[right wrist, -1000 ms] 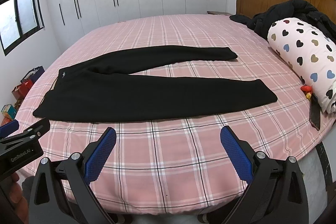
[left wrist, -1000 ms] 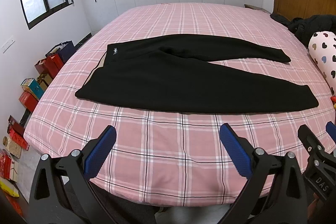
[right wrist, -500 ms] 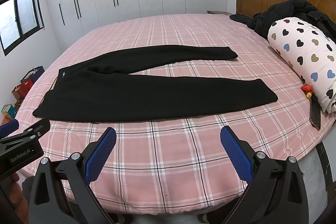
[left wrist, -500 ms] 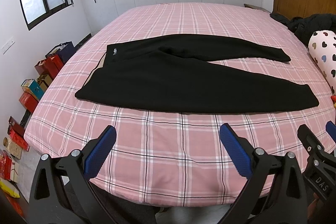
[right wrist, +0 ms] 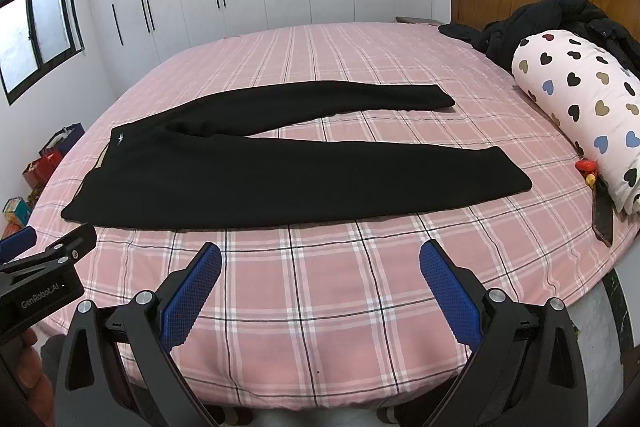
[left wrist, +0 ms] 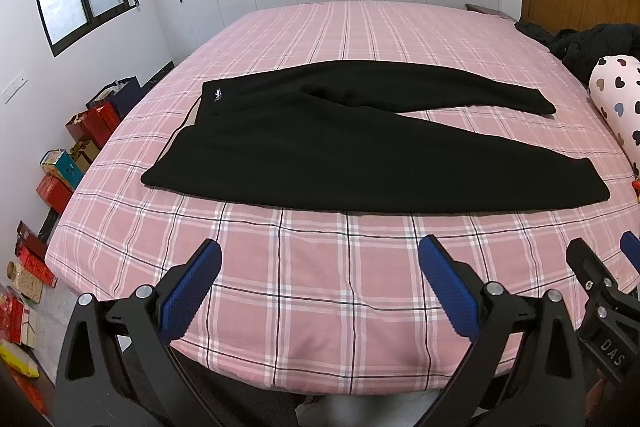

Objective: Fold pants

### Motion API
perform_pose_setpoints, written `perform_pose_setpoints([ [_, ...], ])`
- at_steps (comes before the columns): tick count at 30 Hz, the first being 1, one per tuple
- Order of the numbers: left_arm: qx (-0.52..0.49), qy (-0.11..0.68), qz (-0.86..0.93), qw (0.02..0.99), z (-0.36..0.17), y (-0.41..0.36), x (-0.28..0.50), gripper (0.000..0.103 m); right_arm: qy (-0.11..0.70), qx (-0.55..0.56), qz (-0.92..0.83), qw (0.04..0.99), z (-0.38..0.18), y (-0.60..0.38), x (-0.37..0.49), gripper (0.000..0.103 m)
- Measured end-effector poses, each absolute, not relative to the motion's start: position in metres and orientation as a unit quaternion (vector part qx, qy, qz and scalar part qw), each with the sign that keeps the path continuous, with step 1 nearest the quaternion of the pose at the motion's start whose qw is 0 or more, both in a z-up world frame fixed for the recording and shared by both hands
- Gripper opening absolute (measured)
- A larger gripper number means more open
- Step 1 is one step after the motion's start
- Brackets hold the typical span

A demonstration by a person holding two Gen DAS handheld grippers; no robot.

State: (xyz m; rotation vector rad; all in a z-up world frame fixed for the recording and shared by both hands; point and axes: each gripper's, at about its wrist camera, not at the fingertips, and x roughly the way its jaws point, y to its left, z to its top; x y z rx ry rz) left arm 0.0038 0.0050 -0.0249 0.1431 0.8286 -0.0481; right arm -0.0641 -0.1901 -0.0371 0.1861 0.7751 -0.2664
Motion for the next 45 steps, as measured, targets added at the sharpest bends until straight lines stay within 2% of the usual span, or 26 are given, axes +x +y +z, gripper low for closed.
perform_pose_setpoints([
  [16, 0.079, 0.417, -0.024, 0.905, -0.041, -0.001, 0.020, 0.097, 0.403, 0.101, -0.129, 0.900, -0.060, -0.203, -0.045, 0.098],
  [23, 0.042, 0.430, -0.050, 0.901, -0.049, 0.005, 0.054, 0.097, 0.417, 0.123, -0.125, 0.892, -0.075, -0.268, 0.001, 0.098],
  [38, 0.021, 0.445, -0.030, 0.895, -0.084, 0.029, 0.221, 0.097, 0.419, 0.190, -0.166, 0.872, -0.123, -0.527, 0.246, 0.093],
  [45, -0.068, 0.460, 0.007, 0.885, -0.091, 0.110, 0.363, 0.097, 0.438, 0.174, -0.177, 0.864, -0.153, -0.573, 0.328, 0.093],
])
